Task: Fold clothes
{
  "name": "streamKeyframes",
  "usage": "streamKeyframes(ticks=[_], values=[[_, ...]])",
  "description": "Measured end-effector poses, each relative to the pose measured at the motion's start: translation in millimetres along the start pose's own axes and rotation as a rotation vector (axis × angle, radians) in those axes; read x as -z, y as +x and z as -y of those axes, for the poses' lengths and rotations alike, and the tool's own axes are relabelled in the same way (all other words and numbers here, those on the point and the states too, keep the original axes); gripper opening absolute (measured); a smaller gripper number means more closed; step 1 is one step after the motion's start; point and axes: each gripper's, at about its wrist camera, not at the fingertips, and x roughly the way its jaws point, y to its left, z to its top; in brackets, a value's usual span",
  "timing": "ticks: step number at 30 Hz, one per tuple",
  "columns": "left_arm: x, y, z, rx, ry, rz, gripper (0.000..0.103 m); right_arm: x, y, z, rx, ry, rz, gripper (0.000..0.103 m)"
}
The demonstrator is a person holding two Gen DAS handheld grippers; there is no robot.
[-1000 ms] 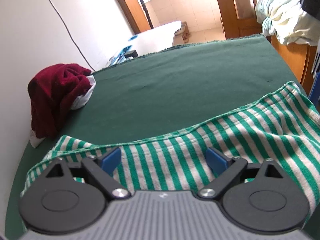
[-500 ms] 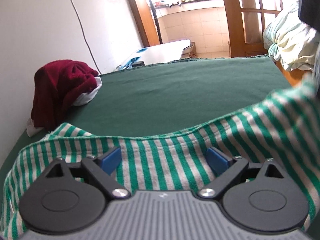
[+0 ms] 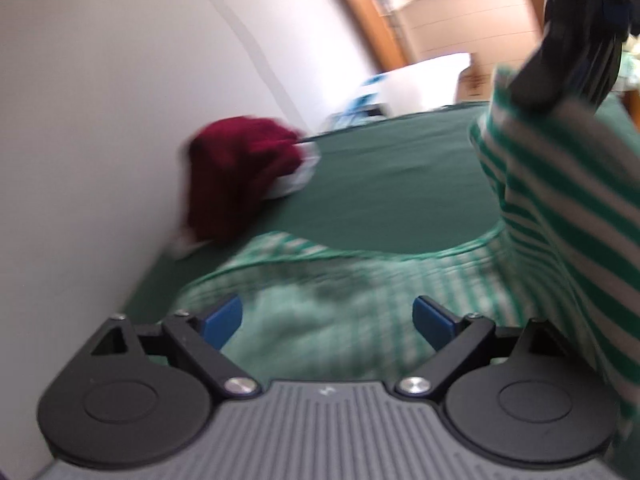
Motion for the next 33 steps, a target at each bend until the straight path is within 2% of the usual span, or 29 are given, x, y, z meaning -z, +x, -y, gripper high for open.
streamKeyframes(ticks=[2, 4, 7, 12, 14, 17, 18, 19, 21, 23, 25, 27, 30, 33], values=[[7.2, -25.2, -10.5, -0.071, -0.045, -0.011, 0.098, -8.0, 11.4, -4.9, 0.003, -0.027, -0.021, 0.005], [14.5, -47.7, -13.5, -0.108, -0.092, -0.028, 0.099, -16.5, 24.8, -7.0, 0.009, -0.037, -0.021, 0.005], [26.5, -75.2, -3.6, -0.114, -0.127, -0.046, 0.099, -27.0, 48.6, -4.0, 0.037, -0.024, -0.015, 0.005], [37.5, -88.8, 34.9, 0.007, -0.136, -0.057, 0.099, -34.2, 90.1, 8.1, 0.142, -0.006, -0.008, 0.005], [41.6, -90.4, 51.1, 0.063, -0.132, -0.059, 0.1, -35.9, 104.4, 13.9, 0.215, -0.032, -0.004, 0.006], [48.5, -83.4, 57.7, 0.111, -0.17, -0.061, 0.1, -36.0, 120.2, 15.4, 0.333, -0.132, -0.047, 0.01], [51.2, -81.3, 56.9, 0.114, -0.186, -0.06, 0.1, -35.4, 119.6, 9.2, 0.345, -0.192, -0.065, 0.01], [54.1, -79.4, 56.1, 0.114, -0.202, -0.059, 0.1, -34.3, 114.6, -0.9, 0.351, -0.26, -0.081, 0.016], [58.9, -71.3, 50.4, 0.13, -0.255, -0.065, 0.1, -27.9, 97.7, -24.8, 0.358, -0.387, -0.142, 0.022], [58.3, -67.4, 48.4, 0.159, -0.285, -0.06, 0.1, -14.5, 80.5, -41.1, 0.389, -0.459, -0.226, 0.041], [52.9, -63.6, 52.0, 0.183, -0.301, -0.056, 0.1, 0.7, 67.9, -48.8, 0.416, -0.501, -0.321, 0.042], [42.9, -59.3, 57.9, 0.203, -0.328, -0.065, 0.1, 6.5, 70.9, -43.4, 0.449, -0.507, -0.363, 0.041], [25.8, -52.0, 68.3, 0.196, -0.408, -0.085, 0.1, -6.8, 64.9, -43.8, 0.497, -0.568, -0.224, 0.039], [11.5, -36.4, 85.5, 0.099, -0.494, -0.156, 0.1, -26.8, 59.5, -40.5, 0.544, -0.632, -0.126, 0.04]])
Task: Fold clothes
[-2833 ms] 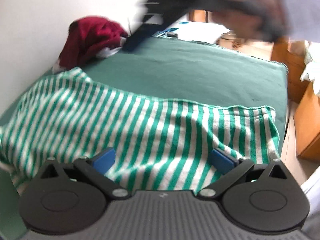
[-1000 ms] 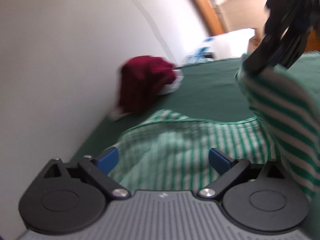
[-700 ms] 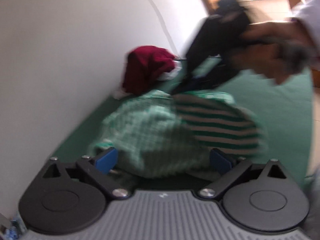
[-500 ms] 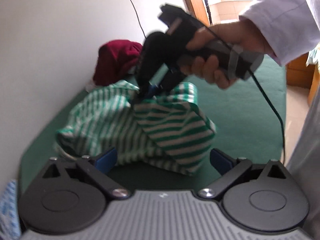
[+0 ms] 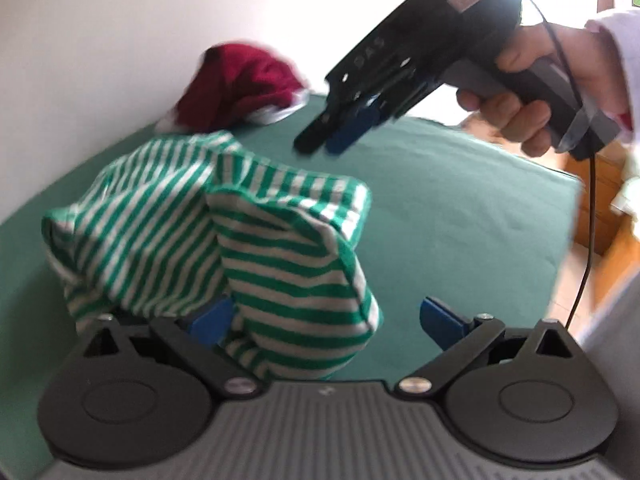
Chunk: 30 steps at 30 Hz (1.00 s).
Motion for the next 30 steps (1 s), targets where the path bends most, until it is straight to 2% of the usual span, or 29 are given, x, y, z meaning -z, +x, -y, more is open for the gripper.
streamKeyframes(ticks=[4, 7, 9, 11, 12, 13, 14, 15, 16, 19, 21, 24, 26, 27, 29, 30], values=[[-4.5, 9.9, 20.4, -0.107, -0.054, -0.015, 0.085, -7.5, 19.9, 8.1, -0.014, -0.145, -0.02, 0.041], [-2.8, 17.9, 16.8, -0.156, -0.054, -0.051, 0.081, -5.2, 35.7, 11.5, -0.069, -0.214, -0.061, 0.04], [0.3, 18.3, 2.3, -0.208, -0.085, -0.072, 0.08, -1.9, 44.1, 12.2, -0.074, -0.239, -0.089, 0.034], [0.9, 13.8, -11.7, -0.24, -0.109, -0.049, 0.078, 0.4, 47.1, 15.6, -0.088, -0.239, -0.111, 0.022], [1.2, 10.7, -16.5, -0.248, -0.11, -0.036, 0.071, 1.0, 45.5, 18.9, -0.101, -0.225, -0.117, 0.019], [0.3, 8.7, -19.9, -0.254, -0.11, -0.029, 0.054, 1.6, 44.0, 22.2, -0.115, -0.212, -0.124, 0.01], [-1.4, 6.9, -24.2, -0.242, -0.117, -0.028, 0.045, 1.1, 41.4, 23.9, -0.128, -0.211, -0.125, 0.007], [-4.2, 6.4, -30.1, -0.207, -0.137, -0.034, 0.026, -0.2, 37.5, 24.3, -0.139, -0.209, -0.118, 0.007], [-7.2, 3.6, -36.1, -0.162, -0.167, -0.031, 0.02, -1.9, 33.0, 25.6, -0.153, -0.197, -0.11, 0.005], [-12.0, -6.0, -50.6, -0.05, -0.223, 0.006, 0.02, -5.5, 17.7, 31.4, -0.157, -0.181, -0.08, 0.005], [-11.4, -5.5, -60.8, 0.012, -0.249, 0.002, 0.021, -2.2, 13.5, 36.1, -0.148, -0.185, -0.077, 0.005], [6.0, 13.7, -88.2, 0.096, -0.331, -0.051, 0.022, 7.9, 21.2, 40.9, -0.118, -0.19, -0.085, 0.005], [16.8, 16.4, -108.0, 0.151, -0.406, -0.049, 0.027, 14.8, 29.0, 44.2, -0.093, -0.189, -0.092, 0.005], [20.0, 16.1, -116.8, 0.171, -0.444, -0.044, 0.027, 16.7, 32.2, 45.2, -0.09, -0.183, -0.095, 0.005], [22.8, 15.8, -125.3, 0.147, -0.483, -0.04, 0.03, 18.4, 37.0, 46.0, -0.083, -0.183, -0.092, 0.006], [22.6, 16.5, -126.8, 0.139, -0.491, -0.047, 0.035, 17.8, 37.0, 44.7, -0.082, -0.194, -0.082, 0.007]])
